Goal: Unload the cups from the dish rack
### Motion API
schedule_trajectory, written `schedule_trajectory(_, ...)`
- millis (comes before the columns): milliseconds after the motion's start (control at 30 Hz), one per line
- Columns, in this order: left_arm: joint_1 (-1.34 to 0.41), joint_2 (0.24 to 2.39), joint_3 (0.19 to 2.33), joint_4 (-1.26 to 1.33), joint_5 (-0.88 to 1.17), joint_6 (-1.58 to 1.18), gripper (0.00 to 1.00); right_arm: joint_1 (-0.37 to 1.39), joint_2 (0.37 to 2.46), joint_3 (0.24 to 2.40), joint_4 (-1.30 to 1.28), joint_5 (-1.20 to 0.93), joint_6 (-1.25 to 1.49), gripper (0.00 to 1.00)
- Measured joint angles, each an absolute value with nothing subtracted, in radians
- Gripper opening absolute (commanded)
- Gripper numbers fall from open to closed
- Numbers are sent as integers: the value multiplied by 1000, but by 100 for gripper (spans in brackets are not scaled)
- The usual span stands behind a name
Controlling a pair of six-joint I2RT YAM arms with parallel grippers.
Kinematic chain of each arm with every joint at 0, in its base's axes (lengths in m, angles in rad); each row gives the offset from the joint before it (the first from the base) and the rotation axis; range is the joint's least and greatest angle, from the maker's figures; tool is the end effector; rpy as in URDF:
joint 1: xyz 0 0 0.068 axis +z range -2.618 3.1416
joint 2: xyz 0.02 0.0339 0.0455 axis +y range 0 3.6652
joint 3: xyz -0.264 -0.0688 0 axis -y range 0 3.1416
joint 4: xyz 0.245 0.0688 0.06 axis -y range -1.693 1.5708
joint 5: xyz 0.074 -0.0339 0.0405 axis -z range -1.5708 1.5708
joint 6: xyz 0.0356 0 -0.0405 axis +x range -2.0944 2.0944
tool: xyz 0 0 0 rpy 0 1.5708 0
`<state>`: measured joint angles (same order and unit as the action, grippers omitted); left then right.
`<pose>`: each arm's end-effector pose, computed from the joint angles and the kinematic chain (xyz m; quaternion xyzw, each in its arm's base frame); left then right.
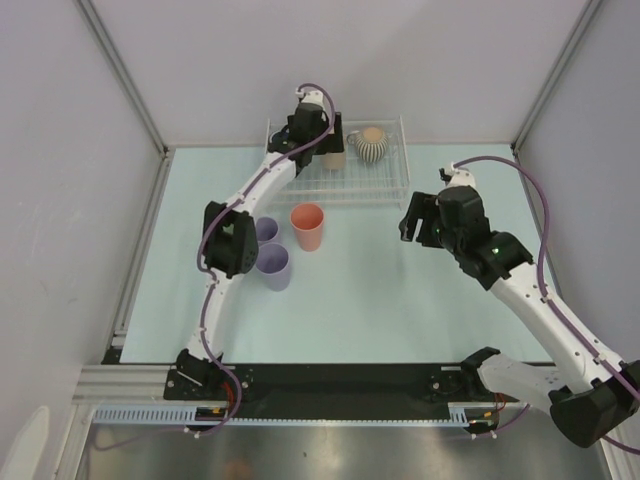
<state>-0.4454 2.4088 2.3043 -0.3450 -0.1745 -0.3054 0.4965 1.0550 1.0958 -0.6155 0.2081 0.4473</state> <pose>0.5120 -0.2376 0.2768 0.0128 0.8449 -0.1256 0.5199 0.2000 0.1000 0.3539 0.0281 0.8747 0.1347 0.4647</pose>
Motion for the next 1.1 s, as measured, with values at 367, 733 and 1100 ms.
schedule_trajectory(367, -445, 2473, 2320, -304, -72, -308, 100, 488, 1034, 1075, -625, 201, 445, 76)
schedule_trajectory(733, -445, 2525, 2371, -222, -48, -314, 99, 488, 1023, 1051, -648, 200, 445, 76)
schedule_trajectory(1100, -445, 2566, 2383, -199, -49, -323, 70, 488, 1011, 1042, -670, 201, 445, 75)
